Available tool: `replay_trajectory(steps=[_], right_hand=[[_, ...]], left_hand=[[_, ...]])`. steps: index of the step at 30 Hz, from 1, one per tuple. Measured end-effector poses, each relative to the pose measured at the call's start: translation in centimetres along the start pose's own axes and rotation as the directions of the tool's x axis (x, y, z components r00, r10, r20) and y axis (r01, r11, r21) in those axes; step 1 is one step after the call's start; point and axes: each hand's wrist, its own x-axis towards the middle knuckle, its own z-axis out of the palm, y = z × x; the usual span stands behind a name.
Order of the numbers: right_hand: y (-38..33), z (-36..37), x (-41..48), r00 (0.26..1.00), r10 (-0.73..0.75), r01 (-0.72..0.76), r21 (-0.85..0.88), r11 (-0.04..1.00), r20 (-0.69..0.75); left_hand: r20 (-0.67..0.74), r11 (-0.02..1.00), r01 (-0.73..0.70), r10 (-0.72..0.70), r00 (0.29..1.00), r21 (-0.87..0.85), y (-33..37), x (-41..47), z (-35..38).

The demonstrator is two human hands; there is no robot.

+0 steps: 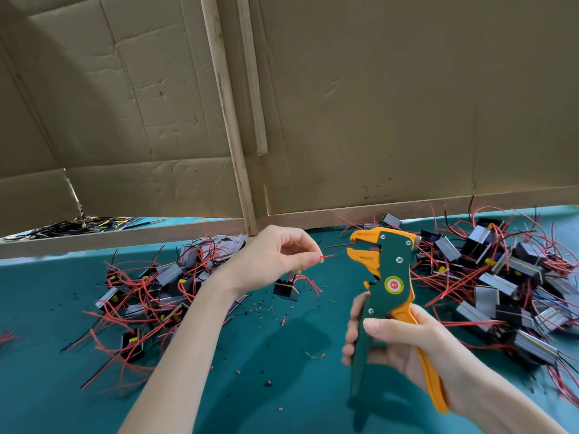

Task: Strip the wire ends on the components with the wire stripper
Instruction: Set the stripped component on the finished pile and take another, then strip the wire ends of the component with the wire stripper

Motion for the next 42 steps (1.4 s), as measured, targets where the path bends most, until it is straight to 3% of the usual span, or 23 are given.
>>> replay_trajectory(steps=[6,11,13,17,22,25,28,31,33,35,39,42], right_hand=[[-0.1,-1.0,0.4,0.993,0.014,-0.007,0.067,0.998,-0.119],[-0.1,-1.5,0.8,0.963,0.073,-0.048,0.102,0.994,-0.26],[0.0,-1.6,0.9,0.952,0.093,-0.06,0.12,0.991,-0.292],[0.1,-2.0,1.0,0.946,0.145,-0.096,0.176,0.98,-0.291],[-0.3,-2.1,0.8,0.961,0.119,-0.085,0.142,0.986,-0.251],[-0.3,-2.1,0.9,0.955,0.135,-0.086,0.192,0.978,-0.264],[-0.2,-2.2,1.0,0.944,0.154,-0.091,0.219,0.971,-0.291],[0.0,-2.3,0.9,0.94,0.16,-0.095,0.218,0.971,-0.302],[0.1,-2.3,1.0,0.94,0.162,-0.098,0.217,0.971,-0.3],[0.2,-2.4,1.1,0.937,0.175,-0.109,0.224,0.969,-0.302],[0.5,-2.6,1.2,0.934,0.19,-0.123,0.229,0.966,-0.301],[0.6,-2.6,1.3,0.936,0.192,-0.125,0.229,0.965,-0.295]], left_hand=[[-0.166,0.993,-0.075,0.089,0.982,0.09,0.4,0.6,0.2],[-0.404,0.969,-0.231,0.247,0.881,0.088,3.6,3.2,3.0],[-0.442,0.956,-0.294,0.268,0.856,0.012,5.5,5.1,5.1],[-0.343,0.923,-0.364,0.305,0.889,-0.122,8.6,8.2,10.6],[0.049,0.95,-0.311,0.309,0.95,0.034,7.6,7.9,14.3],[0.058,0.95,-0.291,0.286,0.956,0.114,5.7,6.4,12.6],[-0.044,0.958,-0.159,0.174,0.984,0.24,2.8,5.1,8.0],[-0.162,0.862,0.147,-0.076,0.984,0.486,-1.8,4.0,2.5],[-0.304,0.705,0.382,-0.242,0.921,0.597,-5.1,3.3,-0.1],[-0.416,0.611,0.537,-0.345,0.842,0.581,-7.8,2.9,-1.3],[-0.538,0.452,0.678,-0.412,0.735,0.58,-11.1,2.5,-1.6],[-0.584,0.365,0.674,-0.336,0.739,0.643,-12.2,2.3,-1.7]])
